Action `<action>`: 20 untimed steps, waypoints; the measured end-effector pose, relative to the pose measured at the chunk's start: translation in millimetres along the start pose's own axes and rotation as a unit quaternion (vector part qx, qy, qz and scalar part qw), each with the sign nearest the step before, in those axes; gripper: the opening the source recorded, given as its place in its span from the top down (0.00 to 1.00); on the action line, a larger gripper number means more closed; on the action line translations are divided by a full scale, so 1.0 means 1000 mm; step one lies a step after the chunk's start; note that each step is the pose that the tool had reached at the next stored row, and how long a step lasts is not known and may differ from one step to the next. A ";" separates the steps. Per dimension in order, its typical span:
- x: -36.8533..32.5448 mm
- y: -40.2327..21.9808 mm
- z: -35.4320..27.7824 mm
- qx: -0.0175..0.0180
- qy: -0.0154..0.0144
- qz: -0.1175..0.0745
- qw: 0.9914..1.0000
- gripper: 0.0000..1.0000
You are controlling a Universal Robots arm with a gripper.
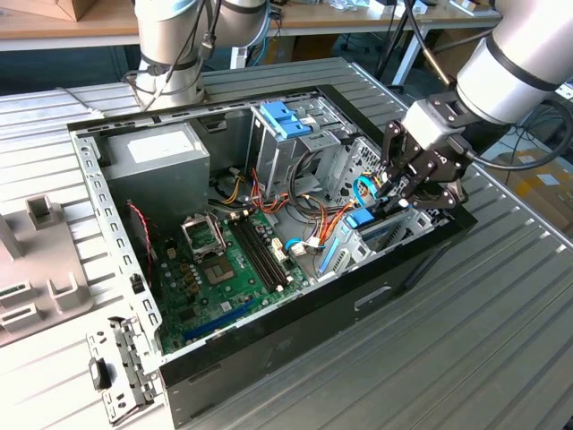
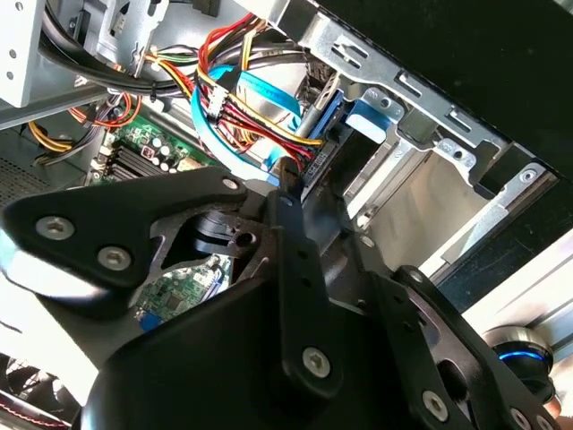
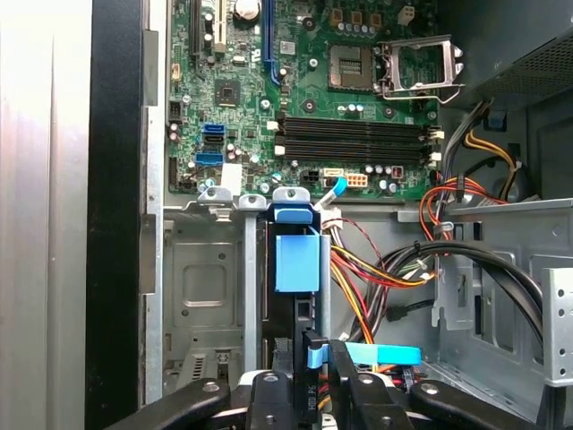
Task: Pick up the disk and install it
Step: 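Insert the second disk wire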
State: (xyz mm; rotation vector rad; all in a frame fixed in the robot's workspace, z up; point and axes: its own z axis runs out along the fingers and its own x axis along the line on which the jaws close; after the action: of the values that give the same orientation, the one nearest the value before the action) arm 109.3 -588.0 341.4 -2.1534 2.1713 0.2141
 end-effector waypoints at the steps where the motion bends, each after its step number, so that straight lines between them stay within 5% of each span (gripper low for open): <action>1: 0.0000 0.0000 0.0000 0.000 0.000 0.000 1.000 0.70; 5: -0.0001 0.0000 -0.0011 0.000 0.000 0.000 1.000 0.70; 8: -0.0025 0.0008 -0.0166 0.000 -0.002 0.000 1.000 0.70; 11: -0.0038 0.0011 -0.0231 0.000 -0.003 0.000 1.000 0.70; 13: -0.0057 0.0012 -0.0228 0.000 -0.004 0.000 1.000 0.71; 15: -0.0060 0.0011 -0.0210 0.000 -0.008 0.000 1.000 0.89; 20: -0.0043 0.0009 -0.0149 0.000 -0.009 0.000 1.000 0.89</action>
State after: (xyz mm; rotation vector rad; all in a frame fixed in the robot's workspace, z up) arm 109.2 -586.0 356.9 -2.1442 2.1615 0.2327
